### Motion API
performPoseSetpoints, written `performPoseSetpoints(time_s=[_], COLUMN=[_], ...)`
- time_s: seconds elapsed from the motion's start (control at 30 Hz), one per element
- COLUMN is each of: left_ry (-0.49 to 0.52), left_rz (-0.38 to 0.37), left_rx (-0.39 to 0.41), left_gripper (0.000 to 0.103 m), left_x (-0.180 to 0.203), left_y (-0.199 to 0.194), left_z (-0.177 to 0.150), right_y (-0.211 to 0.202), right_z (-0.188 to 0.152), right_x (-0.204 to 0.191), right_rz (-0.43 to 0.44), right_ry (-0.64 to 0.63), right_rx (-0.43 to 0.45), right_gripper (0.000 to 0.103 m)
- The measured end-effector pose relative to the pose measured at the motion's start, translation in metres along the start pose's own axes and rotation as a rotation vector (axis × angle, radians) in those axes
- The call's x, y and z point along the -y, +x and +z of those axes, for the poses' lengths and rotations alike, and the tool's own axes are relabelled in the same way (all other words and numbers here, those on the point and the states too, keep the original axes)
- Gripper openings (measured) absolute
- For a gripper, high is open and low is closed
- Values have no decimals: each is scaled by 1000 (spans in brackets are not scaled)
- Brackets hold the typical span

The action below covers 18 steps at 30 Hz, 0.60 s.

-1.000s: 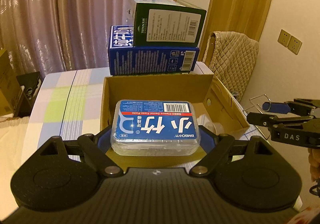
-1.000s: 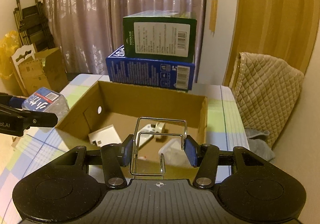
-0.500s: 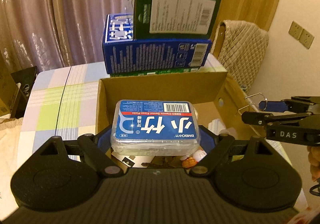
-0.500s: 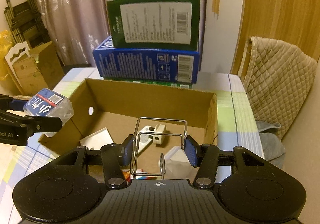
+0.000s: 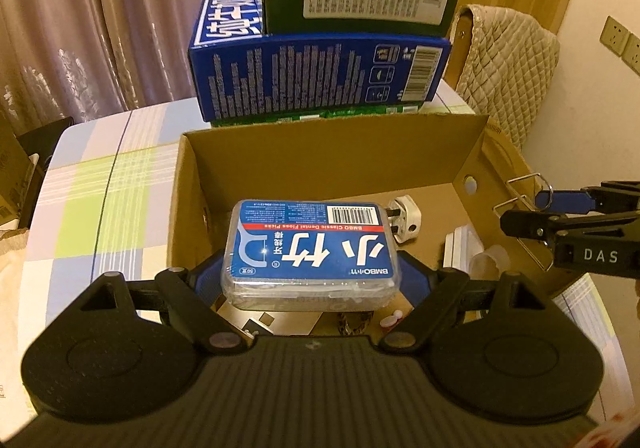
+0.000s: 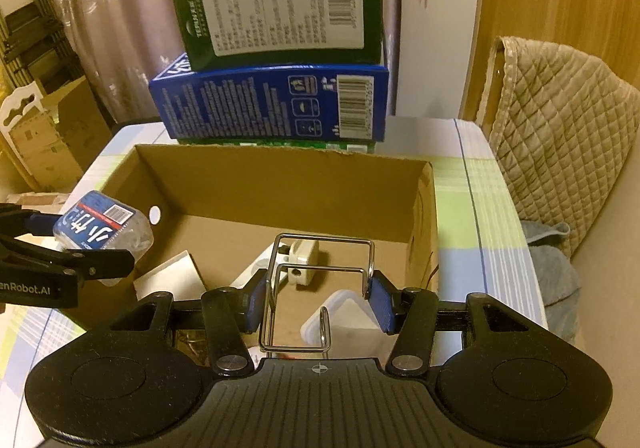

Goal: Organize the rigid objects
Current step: 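Lower the floss box into the box and open the left gripper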

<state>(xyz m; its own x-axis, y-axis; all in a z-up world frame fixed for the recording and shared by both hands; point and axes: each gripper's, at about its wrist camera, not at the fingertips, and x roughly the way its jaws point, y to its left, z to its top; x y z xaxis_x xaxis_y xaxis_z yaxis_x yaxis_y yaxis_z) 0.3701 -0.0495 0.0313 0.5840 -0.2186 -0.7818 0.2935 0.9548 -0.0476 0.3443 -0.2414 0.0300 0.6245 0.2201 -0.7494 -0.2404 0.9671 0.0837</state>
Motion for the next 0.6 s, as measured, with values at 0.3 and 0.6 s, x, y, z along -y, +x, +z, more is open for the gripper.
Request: performPoseSetpoints(time_s=[0.3, 0.6], left_ry=[0, 2], left_rz=[-6, -3], left_rx=[-17, -19], left_gripper=[84, 84], left_x=[2, 3], left_y=[18, 34], left_z=[1, 5], right_y=[17, 31], right_z=[-3, -2], right_x=[8, 13], right_rz=[-4, -2], right_ry=[20, 38], right_rx=[-23, -33], right_gripper=[50, 50])
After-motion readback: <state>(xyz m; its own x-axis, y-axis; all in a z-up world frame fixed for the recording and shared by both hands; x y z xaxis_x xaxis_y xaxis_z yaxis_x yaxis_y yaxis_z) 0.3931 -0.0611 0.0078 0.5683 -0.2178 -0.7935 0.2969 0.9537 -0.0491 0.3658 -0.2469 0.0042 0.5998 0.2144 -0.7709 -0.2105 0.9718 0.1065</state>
